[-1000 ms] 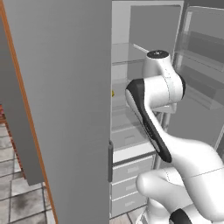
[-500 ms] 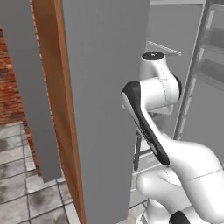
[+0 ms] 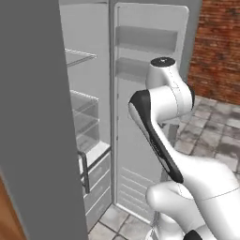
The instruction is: Take the cheese, fish, and lemon from the fridge and place them on the plate on the dining counter to create an appetizer plate.
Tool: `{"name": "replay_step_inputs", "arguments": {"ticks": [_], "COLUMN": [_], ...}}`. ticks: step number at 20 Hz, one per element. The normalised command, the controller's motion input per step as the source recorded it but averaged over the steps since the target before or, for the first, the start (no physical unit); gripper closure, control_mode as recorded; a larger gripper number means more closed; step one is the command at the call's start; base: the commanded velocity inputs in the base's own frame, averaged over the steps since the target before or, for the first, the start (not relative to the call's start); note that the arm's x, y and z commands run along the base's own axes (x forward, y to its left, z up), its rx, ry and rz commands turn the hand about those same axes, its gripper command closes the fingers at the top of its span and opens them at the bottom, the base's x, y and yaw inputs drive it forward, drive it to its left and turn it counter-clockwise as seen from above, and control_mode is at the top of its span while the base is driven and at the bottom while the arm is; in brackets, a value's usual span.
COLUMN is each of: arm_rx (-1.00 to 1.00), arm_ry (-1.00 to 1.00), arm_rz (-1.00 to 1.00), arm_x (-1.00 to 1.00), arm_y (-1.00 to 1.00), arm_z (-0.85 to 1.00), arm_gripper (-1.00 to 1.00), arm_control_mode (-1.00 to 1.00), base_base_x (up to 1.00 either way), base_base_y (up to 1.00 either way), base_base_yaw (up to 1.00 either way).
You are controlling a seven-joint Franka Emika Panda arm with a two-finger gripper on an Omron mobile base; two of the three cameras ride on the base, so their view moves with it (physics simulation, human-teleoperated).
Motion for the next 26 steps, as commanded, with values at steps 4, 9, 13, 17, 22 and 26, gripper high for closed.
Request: {"name": "replay_step_inputs", "arguments": {"ticks": [4, 9, 13, 17, 22, 26], "arm_rx": [0.0, 0.0, 0.0, 0.0, 0.0, 0.0], "arm_ry": [0.0, 0.0, 0.0, 0.0, 0.0, 0.0], "arm_rz": [0.0, 0.0, 0.0, 0.0, 0.0, 0.0], "arm_x": [0.0, 0.0, 0.0, 0.0, 0.0, 0.0], "arm_y": [0.0, 0.0, 0.0, 0.0, 0.0, 0.0], "arm_z": [0.0, 0.0, 0.0, 0.0, 0.0, 0.0], "arm_gripper": [1.0, 1.0, 1.0, 1.0, 1.0, 1.0], "arm_control_mode": [1.0, 1.0, 1.0, 1.0, 1.0, 1.0], "base_base_x": [-0.4, -0.47, -0.49, -0.06, 0.83, 1.0], "base_base_y": [0.0, 0.0, -0.05, -0.19, -0.06, -0.22], "base_base_yaw": [-0.92, -0.87, -0.82, -0.67, -0.21, 0.0]}}
